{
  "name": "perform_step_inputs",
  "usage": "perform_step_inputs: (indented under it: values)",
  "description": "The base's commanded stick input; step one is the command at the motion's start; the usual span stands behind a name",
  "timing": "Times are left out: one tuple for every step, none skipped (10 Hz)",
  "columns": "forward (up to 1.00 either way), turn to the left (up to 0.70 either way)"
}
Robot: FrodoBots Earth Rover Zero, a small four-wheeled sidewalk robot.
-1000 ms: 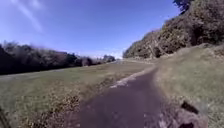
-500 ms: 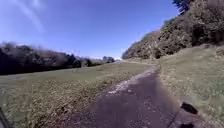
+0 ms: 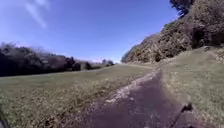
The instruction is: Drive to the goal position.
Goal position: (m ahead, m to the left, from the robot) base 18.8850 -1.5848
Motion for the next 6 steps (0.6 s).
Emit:
perform_step_inputs:
  values:
    - [0.70,-0.27]
    - [0.70,-0.27]
    - [0.70,-0.27]
    - [0.70,-0.27]
    - [0.70,-0.27]
    - [0.70,-0.27]
